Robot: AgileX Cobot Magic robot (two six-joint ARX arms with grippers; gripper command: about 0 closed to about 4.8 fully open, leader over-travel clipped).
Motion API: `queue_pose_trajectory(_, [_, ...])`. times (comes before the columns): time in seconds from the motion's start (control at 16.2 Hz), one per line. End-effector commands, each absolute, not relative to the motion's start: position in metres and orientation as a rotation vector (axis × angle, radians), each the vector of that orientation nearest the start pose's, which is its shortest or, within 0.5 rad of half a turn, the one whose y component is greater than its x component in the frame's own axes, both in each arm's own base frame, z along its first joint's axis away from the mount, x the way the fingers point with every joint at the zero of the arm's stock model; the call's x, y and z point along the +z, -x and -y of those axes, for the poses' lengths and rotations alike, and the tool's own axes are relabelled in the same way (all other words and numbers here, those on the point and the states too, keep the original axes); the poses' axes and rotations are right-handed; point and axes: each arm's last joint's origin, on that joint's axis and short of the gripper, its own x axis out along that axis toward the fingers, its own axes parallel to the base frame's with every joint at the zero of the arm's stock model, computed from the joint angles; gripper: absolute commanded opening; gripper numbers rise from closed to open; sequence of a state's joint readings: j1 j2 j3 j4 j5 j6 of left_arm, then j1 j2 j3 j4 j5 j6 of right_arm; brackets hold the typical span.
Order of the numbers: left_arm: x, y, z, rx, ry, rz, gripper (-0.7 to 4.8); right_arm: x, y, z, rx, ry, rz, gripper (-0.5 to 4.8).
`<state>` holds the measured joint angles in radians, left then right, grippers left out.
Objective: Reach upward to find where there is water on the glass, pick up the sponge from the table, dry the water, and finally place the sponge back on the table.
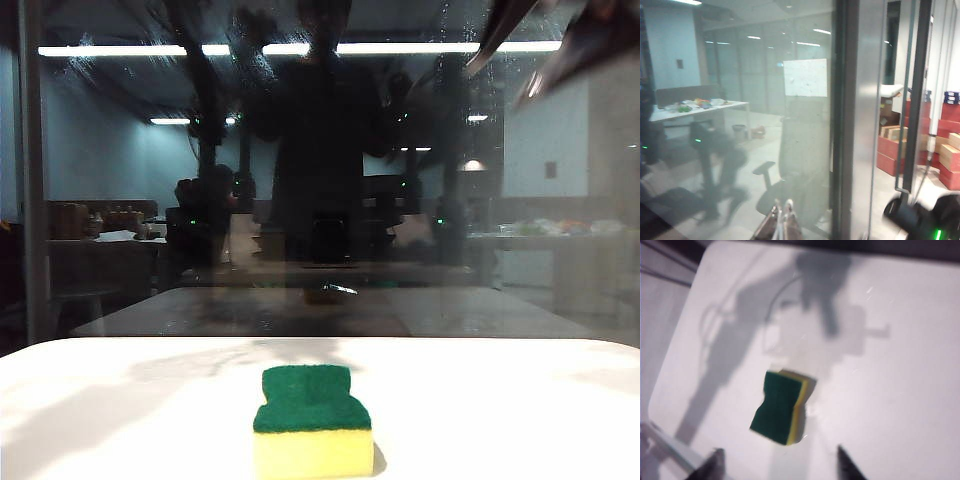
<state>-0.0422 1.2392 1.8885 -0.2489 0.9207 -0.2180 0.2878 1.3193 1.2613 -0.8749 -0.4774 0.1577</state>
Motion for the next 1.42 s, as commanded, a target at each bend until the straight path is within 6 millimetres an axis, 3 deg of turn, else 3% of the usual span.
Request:
queue_pose_trajectory(0.06, [0.585,-0.167,0.030,-0.980,0.011,0.294,-0.06,0.304,-0.244,-0.099,0.626,-0.234,-0.993,2.95])
queue_pose_trajectory(0.19, [0.585,-0.167,0.030,-0.980,0.011,0.294,-0.06,0.284,-0.241,-0.110,0.626,-0.232,-1.010,3.39])
queue_pose_trajectory(0.25, [0.585,-0.166,0.030,-0.980,0.011,0.295,-0.06,0.268,-0.238,-0.117,0.642,-0.240,-1.014,3.40])
queue_pose_trajectory(0.43, [0.585,-0.167,0.030,-0.980,0.012,0.291,-0.06,0.249,-0.232,-0.126,0.654,-0.266,-1.023,3.44])
queue_pose_trajectory(0.49, [0.585,-0.167,0.030,-0.980,0.012,0.292,-0.06,0.242,-0.230,-0.128,0.642,-0.267,-1.023,3.66])
queue_pose_trajectory(0.56, [0.585,-0.167,0.030,-0.980,0.012,0.291,-0.06,0.232,-0.229,-0.131,0.645,-0.266,-1.037,4.34])
queue_pose_trajectory(0.62, [0.585,-0.167,0.030,-0.980,0.013,0.291,-0.06,0.225,-0.229,-0.134,0.640,-0.277,-1.063,4.58])
queue_pose_trajectory(0.8, [0.585,-0.167,0.030,-0.980,0.012,0.292,-0.06,0.209,-0.231,-0.146,0.654,-0.255,-1.108,4.64])
queue_pose_trajectory(1.11, [0.585,-0.167,0.030,-0.980,0.012,0.291,-0.06,0.166,-0.232,-0.191,0.646,-0.225,-1.187,4.64])
queue_pose_trajectory(1.42, [0.585,-0.167,0.030,-0.982,0.012,0.291,-0.06,0.134,-0.241,-0.204,0.596,-0.261,-1.226,4.63])
